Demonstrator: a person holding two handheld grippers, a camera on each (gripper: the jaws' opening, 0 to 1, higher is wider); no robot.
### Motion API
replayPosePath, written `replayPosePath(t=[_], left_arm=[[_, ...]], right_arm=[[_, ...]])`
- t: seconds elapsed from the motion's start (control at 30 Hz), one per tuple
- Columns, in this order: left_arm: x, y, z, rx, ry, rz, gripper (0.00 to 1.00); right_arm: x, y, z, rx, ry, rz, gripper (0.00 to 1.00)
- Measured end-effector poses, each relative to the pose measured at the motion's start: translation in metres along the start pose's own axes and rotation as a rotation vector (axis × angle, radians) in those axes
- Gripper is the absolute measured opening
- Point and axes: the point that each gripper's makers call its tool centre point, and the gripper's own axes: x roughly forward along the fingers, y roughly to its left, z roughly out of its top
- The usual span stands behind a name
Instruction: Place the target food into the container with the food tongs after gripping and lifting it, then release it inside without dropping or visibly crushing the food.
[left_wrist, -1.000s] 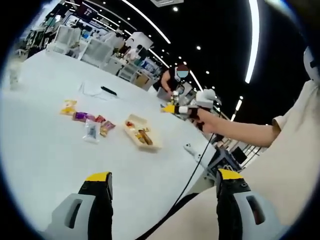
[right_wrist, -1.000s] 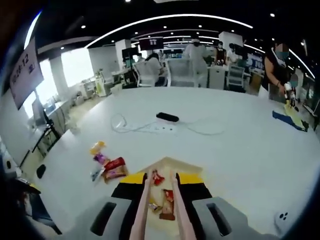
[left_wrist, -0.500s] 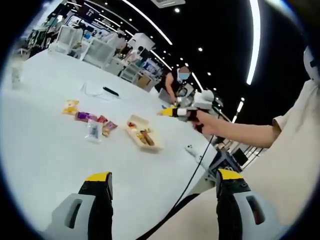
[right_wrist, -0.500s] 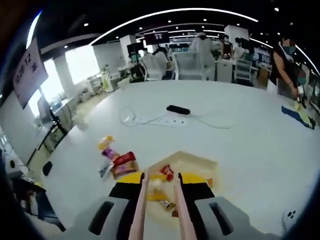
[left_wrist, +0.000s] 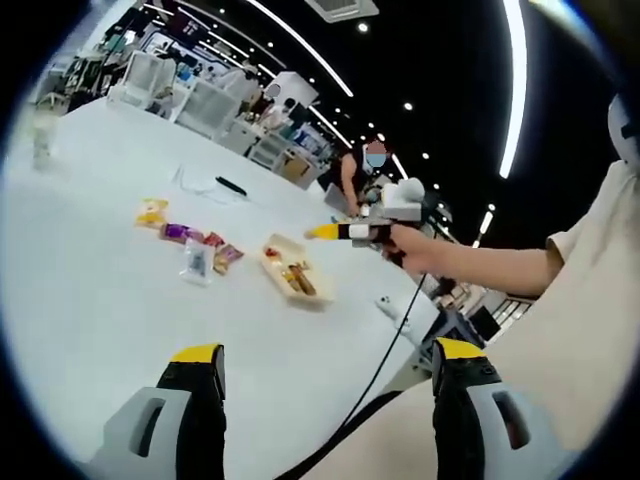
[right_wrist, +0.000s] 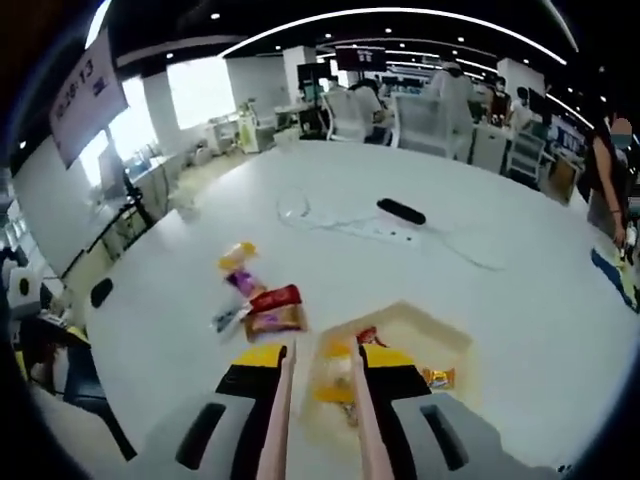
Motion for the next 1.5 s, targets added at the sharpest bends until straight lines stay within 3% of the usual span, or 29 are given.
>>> replayPosePath(t=[0.17, 0.2, 0.3, 0.37, 0.73, 1.1, 1.5], left_arm=[[-0.003, 0.003, -0.003, -0.01, -0.005, 0.009, 0.85], [-0.004, 0.004, -0.003, -0.012, -0.007, 0.012, 0.85], [-0.005, 0.005, -0.003, -0.016, -0.012, 0.018, 0.85], [-0.006, 0.006, -0.003, -0.018, -0.014, 0.021, 0.85], [-0.01, 0.009, -0.002, -0.029, -0.025, 0.035, 0.85], [-0.014, 0.013, 0.001, -0.043, -0.04, 0.051, 0.85], [-0.018, 0.016, 0.0, -0.053, -0.046, 0.061, 0.85]], right_arm=[[0.007, 0.007, 0.003, -0.047, 0.015, 0.018, 0.28], [0.01, 0.01, 0.003, -0.077, 0.024, 0.026, 0.28], [0.016, 0.012, 0.0, -0.286, 0.076, 0.012, 0.28], [0.02, 0.019, -0.001, -0.326, 0.088, 0.033, 0.28], [0.037, 0.028, 0.014, -0.392, 0.078, 0.055, 0.29], [0.05, 0.042, 0.014, -0.469, 0.114, 0.094, 0.29], [0.06, 0.053, 0.012, -0.498, 0.139, 0.131, 0.28]])
